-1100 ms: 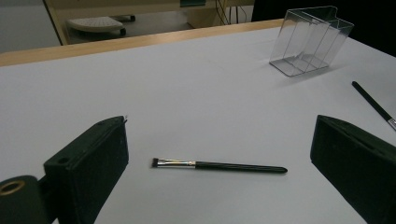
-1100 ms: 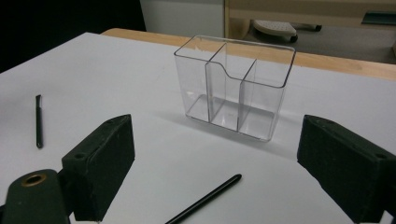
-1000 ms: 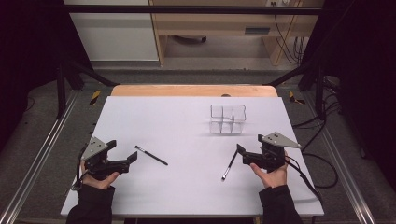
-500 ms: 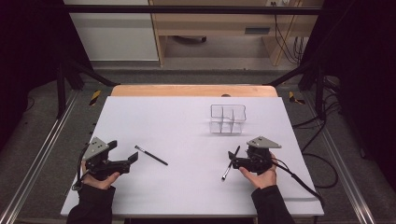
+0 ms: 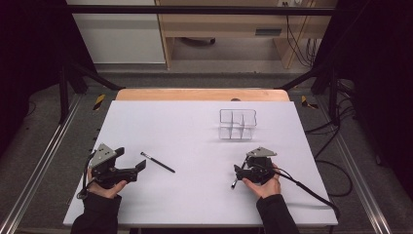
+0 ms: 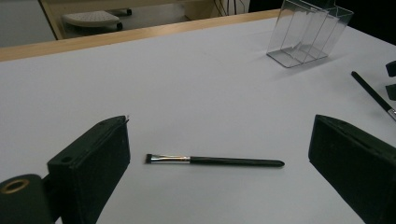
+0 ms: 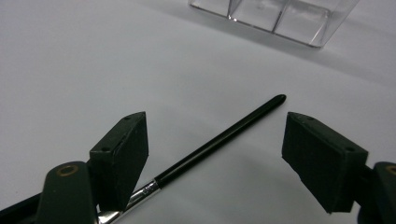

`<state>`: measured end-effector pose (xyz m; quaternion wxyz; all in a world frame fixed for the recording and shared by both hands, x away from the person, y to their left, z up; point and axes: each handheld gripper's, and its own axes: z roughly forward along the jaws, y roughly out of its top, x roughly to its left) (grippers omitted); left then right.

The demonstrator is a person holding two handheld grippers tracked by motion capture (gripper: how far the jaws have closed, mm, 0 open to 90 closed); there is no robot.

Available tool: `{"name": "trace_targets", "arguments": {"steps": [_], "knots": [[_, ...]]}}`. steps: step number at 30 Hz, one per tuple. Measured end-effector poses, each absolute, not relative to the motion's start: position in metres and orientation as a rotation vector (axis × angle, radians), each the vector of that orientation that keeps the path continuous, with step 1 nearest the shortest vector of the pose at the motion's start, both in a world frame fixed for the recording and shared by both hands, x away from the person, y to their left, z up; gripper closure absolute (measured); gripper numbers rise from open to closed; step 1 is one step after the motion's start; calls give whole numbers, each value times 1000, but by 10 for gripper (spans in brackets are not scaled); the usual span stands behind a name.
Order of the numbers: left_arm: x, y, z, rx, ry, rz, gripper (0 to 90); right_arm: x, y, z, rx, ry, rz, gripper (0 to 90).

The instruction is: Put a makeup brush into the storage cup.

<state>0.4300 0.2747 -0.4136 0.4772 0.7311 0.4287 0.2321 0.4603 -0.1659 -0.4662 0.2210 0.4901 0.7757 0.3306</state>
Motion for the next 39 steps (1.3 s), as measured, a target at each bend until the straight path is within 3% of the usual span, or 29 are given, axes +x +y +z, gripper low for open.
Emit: {"name": "trace_targets", "arguments": {"steps": [7, 31, 39], "knots": [[432, 271, -417, 1807, 1048, 558, 49, 462, -163, -474, 1368, 2175, 877, 288], [432, 270, -418, 1817, 1046, 551, 55, 462, -164, -475, 1382, 2227, 861, 618], [432, 269, -418, 1824, 1042, 550, 56, 462, -166, -474, 1383, 2242, 856, 684]]}}
